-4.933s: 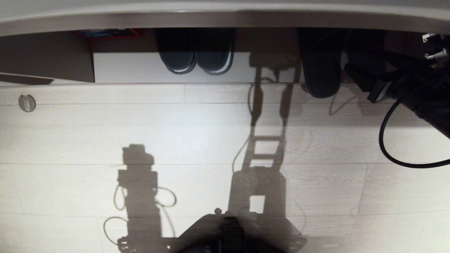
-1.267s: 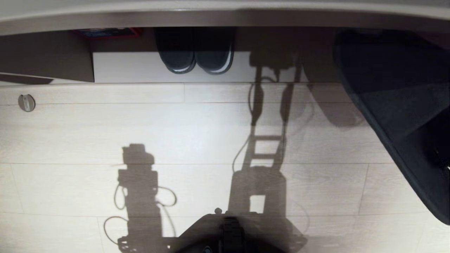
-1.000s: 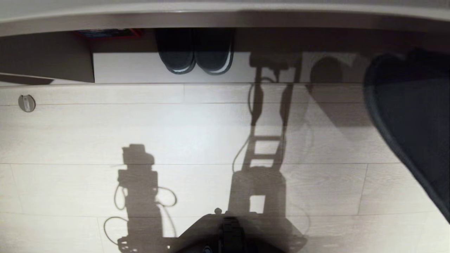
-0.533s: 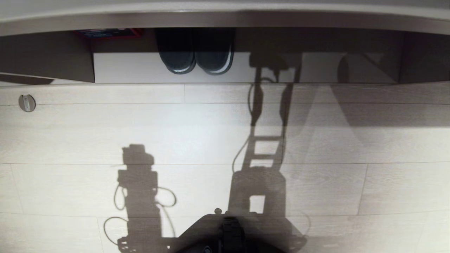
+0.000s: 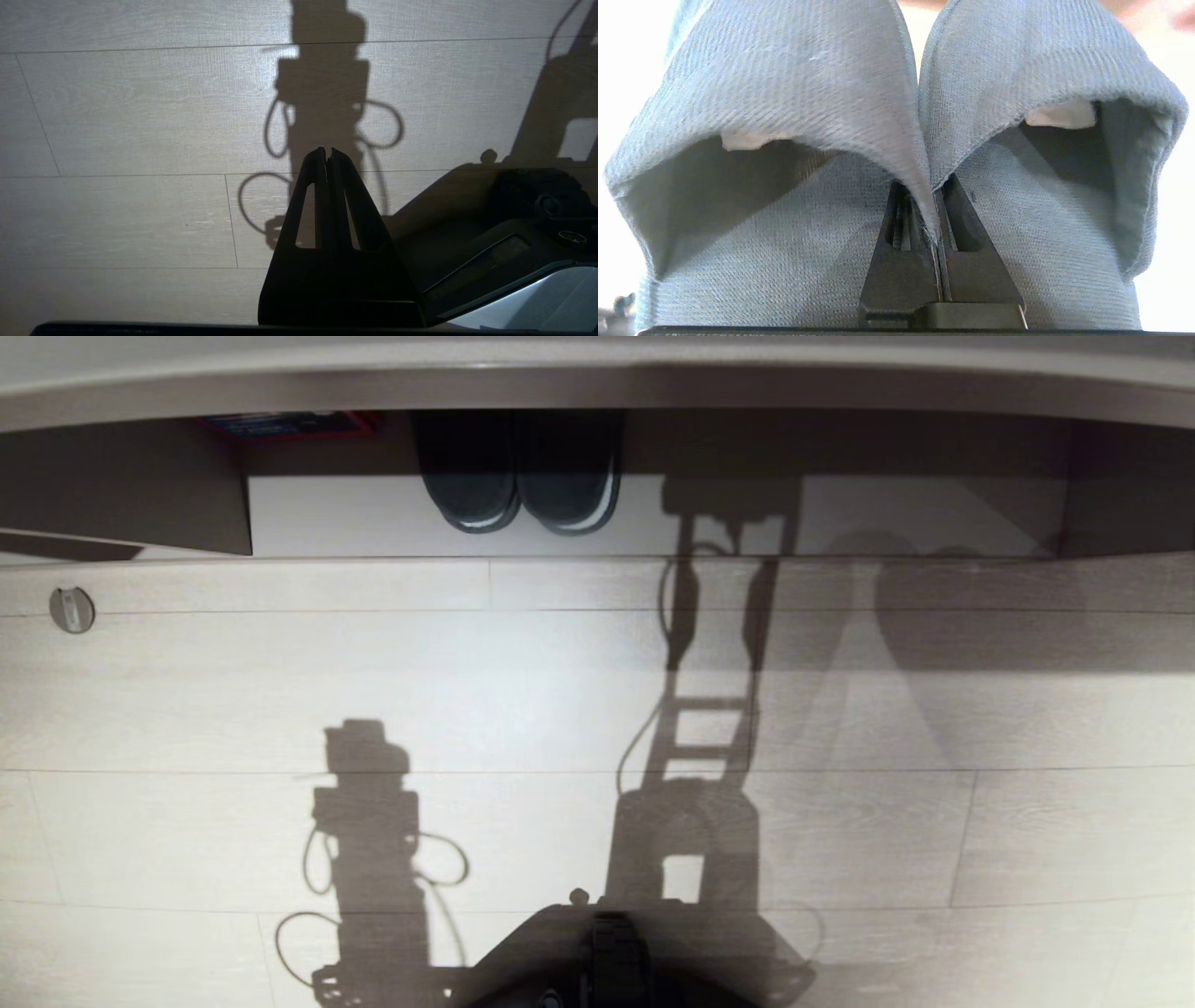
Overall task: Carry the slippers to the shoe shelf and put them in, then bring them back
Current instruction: Place the slippers on the floor
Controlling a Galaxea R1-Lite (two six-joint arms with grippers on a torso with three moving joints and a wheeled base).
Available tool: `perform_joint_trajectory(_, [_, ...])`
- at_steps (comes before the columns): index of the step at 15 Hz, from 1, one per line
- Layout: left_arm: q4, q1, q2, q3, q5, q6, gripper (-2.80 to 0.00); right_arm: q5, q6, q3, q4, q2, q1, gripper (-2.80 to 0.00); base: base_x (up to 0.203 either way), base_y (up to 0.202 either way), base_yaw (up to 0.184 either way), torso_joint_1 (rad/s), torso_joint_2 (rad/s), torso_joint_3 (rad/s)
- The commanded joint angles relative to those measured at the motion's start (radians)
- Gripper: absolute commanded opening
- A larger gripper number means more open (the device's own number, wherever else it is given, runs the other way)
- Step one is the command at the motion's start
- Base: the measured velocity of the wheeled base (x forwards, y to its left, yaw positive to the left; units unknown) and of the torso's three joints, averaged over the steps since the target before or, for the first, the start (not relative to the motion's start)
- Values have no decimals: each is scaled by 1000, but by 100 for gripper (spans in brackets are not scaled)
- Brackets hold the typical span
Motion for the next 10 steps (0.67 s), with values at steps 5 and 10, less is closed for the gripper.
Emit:
perform_joint_trajectory(5, [0, 0, -2, 0, 0, -1, -280, 3, -1, 275, 39, -174, -13, -280, 0, 0, 0, 0, 0, 0])
perform_joint_trajectory(10, [0, 0, -2, 0, 2, -1, -280, -139, -4, 312, 190, -185, -14, -280, 0, 0, 0, 0, 0, 0])
